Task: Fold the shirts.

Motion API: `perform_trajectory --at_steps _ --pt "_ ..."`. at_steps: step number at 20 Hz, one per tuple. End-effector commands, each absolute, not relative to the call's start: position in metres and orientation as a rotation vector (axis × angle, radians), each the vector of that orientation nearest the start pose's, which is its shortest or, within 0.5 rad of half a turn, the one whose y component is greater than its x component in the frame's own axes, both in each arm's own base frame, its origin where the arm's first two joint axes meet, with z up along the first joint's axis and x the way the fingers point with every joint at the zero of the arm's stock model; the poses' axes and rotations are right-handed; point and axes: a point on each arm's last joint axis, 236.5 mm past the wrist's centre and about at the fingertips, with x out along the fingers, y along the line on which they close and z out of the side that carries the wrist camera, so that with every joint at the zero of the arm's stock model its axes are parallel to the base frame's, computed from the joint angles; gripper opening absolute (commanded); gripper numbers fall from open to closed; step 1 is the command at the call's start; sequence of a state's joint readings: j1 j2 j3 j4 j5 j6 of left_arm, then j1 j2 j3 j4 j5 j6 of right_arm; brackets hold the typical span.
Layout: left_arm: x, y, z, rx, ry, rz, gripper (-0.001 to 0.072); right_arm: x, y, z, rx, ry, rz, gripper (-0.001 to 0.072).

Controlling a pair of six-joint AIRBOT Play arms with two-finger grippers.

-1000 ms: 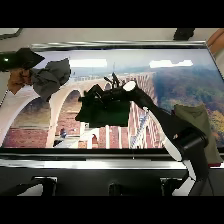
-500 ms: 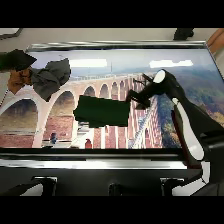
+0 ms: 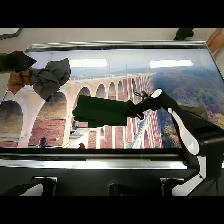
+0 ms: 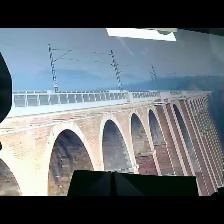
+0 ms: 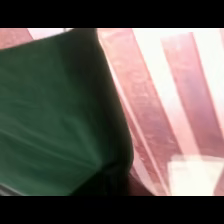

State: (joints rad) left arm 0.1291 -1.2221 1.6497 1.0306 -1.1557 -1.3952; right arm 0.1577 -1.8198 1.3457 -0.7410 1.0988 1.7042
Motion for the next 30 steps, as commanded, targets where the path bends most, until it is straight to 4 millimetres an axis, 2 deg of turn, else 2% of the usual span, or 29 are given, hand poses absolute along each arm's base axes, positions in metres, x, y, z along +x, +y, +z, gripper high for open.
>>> perform_trajectory --at_steps 1,3,4,6,8,11,14,16,18,22,23,27,30 --pt "0.449 -0.054 0.258 -0.265 0.660 -0.328 0.0038 0.430 0.245 -0.066 0.929 1.520 0.457 0.0033" --pt "0.449 -0.054 0.258 -0.264 0.660 -0.328 0.0038 0.445 0.220 -0.025 0.875 1.443 0.514 0.0032" --pt "0.449 -0.054 0.258 -0.264 0.661 -0.328 0.0038 0.455 0.196 0.000 0.849 1.390 0.508 0.0032" --pt "0.449 -0.054 0.257 -0.264 0.662 -0.328 0.0038 0.469 0.134 0.047 0.833 1.296 0.416 0.0033" --pt "0.450 -0.054 0.257 -0.259 0.661 -0.330 0.0038 0.471 0.055 0.092 0.837 1.177 0.277 0.0033" --pt "0.450 -0.054 0.257 -0.256 0.661 -0.331 0.0038 0.446 -0.043 0.146 0.920 1.033 0.089 0.0033" --pt "0.449 -0.058 0.257 -0.253 0.661 -0.340 0.0038 0.410 -0.101 0.182 0.978 0.926 -0.040 0.0033" --pt "0.450 -0.062 0.259 -0.251 0.655 -0.345 0.0038 0.387 -0.126 0.194 1.027 0.893 -0.123 0.0033" --pt "0.451 -0.062 0.260 -0.247 0.645 -0.345 0.0038 0.365 -0.143 0.200 1.085 0.881 -0.186 0.0033" --pt "0.453 -0.061 0.262 -0.233 0.634 -0.347 0.0039 0.314 -0.151 0.205 1.120 0.943 -0.255 0.0034" --pt "0.453 -0.061 0.262 -0.230 0.634 -0.348 0.0038 0.301 -0.162 0.203 1.131 0.942 -0.322 0.0034" --pt "0.452 -0.061 0.261 -0.201 0.631 -0.359 0.0038 0.250 -0.215 0.181 1.144 0.951 -0.665 0.0035" --pt "0.452 -0.061 0.261 -0.201 0.631 -0.359 0.0039 0.206 -0.223 0.138 1.113 1.095 -0.854 0.0035"
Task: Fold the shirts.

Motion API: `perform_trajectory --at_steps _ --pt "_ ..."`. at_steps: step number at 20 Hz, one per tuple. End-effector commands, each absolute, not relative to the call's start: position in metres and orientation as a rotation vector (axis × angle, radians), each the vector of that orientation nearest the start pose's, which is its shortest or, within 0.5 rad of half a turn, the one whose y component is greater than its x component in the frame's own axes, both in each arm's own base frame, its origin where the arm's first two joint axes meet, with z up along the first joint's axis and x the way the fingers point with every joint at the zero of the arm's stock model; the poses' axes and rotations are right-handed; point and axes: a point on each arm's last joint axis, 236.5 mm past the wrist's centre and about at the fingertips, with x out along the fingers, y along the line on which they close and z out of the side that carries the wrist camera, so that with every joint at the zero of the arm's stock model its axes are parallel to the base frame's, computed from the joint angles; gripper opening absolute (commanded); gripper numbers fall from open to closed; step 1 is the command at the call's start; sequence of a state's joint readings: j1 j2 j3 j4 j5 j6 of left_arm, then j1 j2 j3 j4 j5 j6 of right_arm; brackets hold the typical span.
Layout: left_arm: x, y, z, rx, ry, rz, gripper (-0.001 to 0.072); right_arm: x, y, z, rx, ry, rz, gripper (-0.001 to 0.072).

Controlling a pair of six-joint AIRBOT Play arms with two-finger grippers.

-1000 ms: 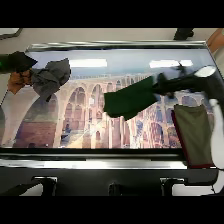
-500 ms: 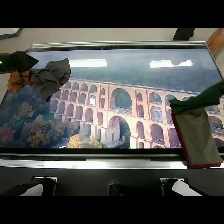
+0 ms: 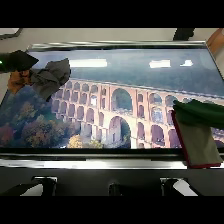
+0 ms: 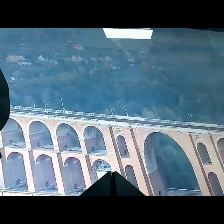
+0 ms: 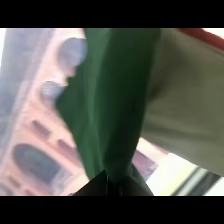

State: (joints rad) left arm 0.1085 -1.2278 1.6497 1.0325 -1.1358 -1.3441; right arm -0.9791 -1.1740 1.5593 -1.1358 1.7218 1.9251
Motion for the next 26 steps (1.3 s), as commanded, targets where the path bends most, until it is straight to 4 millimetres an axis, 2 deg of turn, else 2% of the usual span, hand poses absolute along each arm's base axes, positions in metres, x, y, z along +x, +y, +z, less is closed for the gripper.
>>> perform_trajectory --at_steps 1,2,5,7,8,9,11,12,13,14,15,16,17,18,19,20,21,22,23,24,25,26 --pt "0.452 -0.061 0.261 -0.201 0.631 -0.358 0.0039 0.189 -0.220 0.118 1.112 1.142 -0.913 0.0035" --pt "0.452 -0.061 0.261 -0.201 0.631 -0.359 0.0038 0.177 -0.214 0.098 1.122 1.175 -0.946 0.0035" --pt "0.452 -0.062 0.261 -0.201 0.631 -0.359 0.0039 0.156 -0.178 0.025 1.218 1.258 -0.971 0.0035" --pt "0.452 -0.063 0.261 -0.200 0.632 -0.363 0.0038 0.150 -0.158 -0.009 1.277 1.303 -0.953 0.0035" --pt "0.452 -0.064 0.261 -0.199 0.632 -0.365 0.0039 0.148 -0.155 -0.016 1.280 1.317 -0.954 0.0037" --pt "0.452 -0.064 0.261 -0.200 0.632 -0.365 0.0039 0.144 -0.158 -0.018 1.260 1.322 -0.967 0.0147" --pt "0.451 -0.065 0.262 -0.203 0.632 -0.367 0.0039 0.139 -0.174 -0.011 1.134 1.332 -0.955 0.0709" --pt "0.450 -0.069 0.266 -0.219 0.622 -0.383 0.0038 0.134 -0.187 -0.001 1.038 1.346 -0.949 0.0703" --pt "0.448 -0.076 0.276 -0.247 0.598 -0.412 0.0039 0.130 -0.208 0.016 0.927 1.329 -0.970 0.0703" --pt "0.448 -0.081 0.289 -0.261 0.568 -0.431 0.0039 0.134 -0.237 0.043 0.806 1.261 -0.999 0.0703" --pt "0.448 -0.083 0.304 -0.258 0.528 -0.437 0.0038 0.147 -0.266 0.078 0.695 1.144 -1.018 0.0702" --pt "0.451 -0.080 0.321 -0.253 0.479 -0.429 0.0038 0.169 -0.295 0.123 0.606 0.969 -1.029 0.0700" --pt "0.454 -0.076 0.338 -0.241 0.420 -0.410 0.0037 0.201 -0.315 0.181 0.527 0.751 -1.004 0.0682" --pt "0.459 -0.069 0.350 -0.205 0.374 -0.374 0.0036 0.233 -0.319 0.234 0.459 0.571 -0.944 0.0642" --pt "0.466 -0.055 0.351 -0.135 0.353 -0.295 0.0035 0.270 -0.307 0.281 0.402 0.419 -0.846 0.0632" --pt "0.472 -0.041 0.339 -0.079 0.381 -0.195 0.0035 0.309 -0.278 0.309 0.362 0.337 -0.717 0.0632" --pt "0.476 -0.025 0.316 -0.014 0.457 -0.080 0.0035 0.341 -0.240 0.314 0.354 0.328 -0.590 0.0632" --pt "0.475 -0.018 0.287 0.043 0.561 -0.006 0.0036 0.373 -0.190 0.299 0.360 0.398 -0.447 0.0632" --pt "0.469 -0.020 0.249 0.074 0.702 0.027 0.0043 0.395 -0.137 0.270 0.358 0.525 -0.314 0.0632" --pt "0.457 -0.029 0.207 0.085 0.856 0.010 0.0145 0.408 -0.081 0.231 0.357 0.685 -0.192 0.0635" --pt "0.435 -0.044 0.158 0.056 1.045 -0.011 0.0491 0.412 -0.033 0.193 0.335 0.834 -0.093 0.0637" --pt "0.406 -0.059 0.112 0.020 1.229 -0.046 0.0716 0.410 0.008 0.152 0.302 0.992 -0.010 0.0657"
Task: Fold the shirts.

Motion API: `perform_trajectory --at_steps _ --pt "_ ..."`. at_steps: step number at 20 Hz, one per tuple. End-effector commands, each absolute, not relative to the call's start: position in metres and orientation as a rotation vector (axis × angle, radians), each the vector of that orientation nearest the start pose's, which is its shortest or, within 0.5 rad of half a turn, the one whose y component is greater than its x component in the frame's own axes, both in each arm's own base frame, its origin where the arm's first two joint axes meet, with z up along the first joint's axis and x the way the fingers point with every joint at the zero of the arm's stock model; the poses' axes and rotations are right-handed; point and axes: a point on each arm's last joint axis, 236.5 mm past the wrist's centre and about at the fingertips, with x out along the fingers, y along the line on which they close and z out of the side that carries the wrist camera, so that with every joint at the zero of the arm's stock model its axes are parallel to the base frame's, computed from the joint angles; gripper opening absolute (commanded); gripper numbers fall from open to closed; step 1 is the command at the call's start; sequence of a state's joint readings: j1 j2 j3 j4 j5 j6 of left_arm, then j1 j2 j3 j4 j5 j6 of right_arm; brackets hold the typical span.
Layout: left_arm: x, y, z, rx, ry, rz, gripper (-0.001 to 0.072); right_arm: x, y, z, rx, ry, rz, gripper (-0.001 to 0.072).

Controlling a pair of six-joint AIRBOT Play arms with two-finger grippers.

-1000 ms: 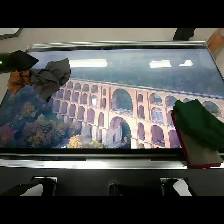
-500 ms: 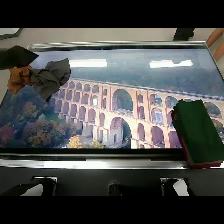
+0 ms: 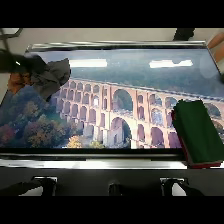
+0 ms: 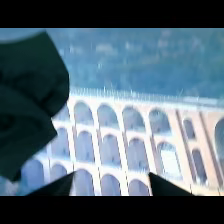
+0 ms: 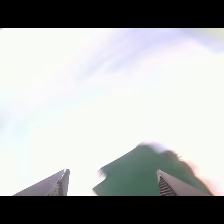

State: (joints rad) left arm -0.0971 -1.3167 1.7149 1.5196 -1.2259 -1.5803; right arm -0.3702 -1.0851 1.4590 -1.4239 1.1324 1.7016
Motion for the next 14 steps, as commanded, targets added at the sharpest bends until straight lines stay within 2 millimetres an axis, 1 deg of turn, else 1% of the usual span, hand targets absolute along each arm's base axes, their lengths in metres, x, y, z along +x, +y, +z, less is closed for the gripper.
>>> perform_trajectory --at_steps 1,2,3,4,6,8,14 --pt "0.377 -0.076 0.072 0.013 1.371 -0.122 0.0718 0.399 0.040 0.117 0.289 1.146 0.046 0.0683" --pt "0.358 -0.086 0.044 0.006 1.435 -0.162 0.0718 0.384 0.070 0.088 0.275 1.294 0.114 0.0698" --pt "0.352 -0.087 0.029 -0.004 1.421 -0.148 0.0718 0.375 0.089 0.071 0.260 1.383 0.162 0.0698" --pt "0.352 -0.088 0.022 -0.031 1.371 -0.122 0.0718 0.373 0.099 0.059 0.245 1.425 0.181 0.0698" --pt "0.350 -0.090 0.023 -0.065 1.325 -0.108 0.0717 0.372 0.106 0.051 0.228 1.446 0.191 0.0699" --pt "0.351 -0.088 0.026 -0.060 1.316 -0.106 0.0718 0.372 0.107 0.051 0.221 1.445 0.191 0.0694" --pt "0.352 -0.088 0.024 -0.060 1.320 -0.104 0.0718 0.372 0.107 0.052 0.223 1.444 0.192 0.0694"
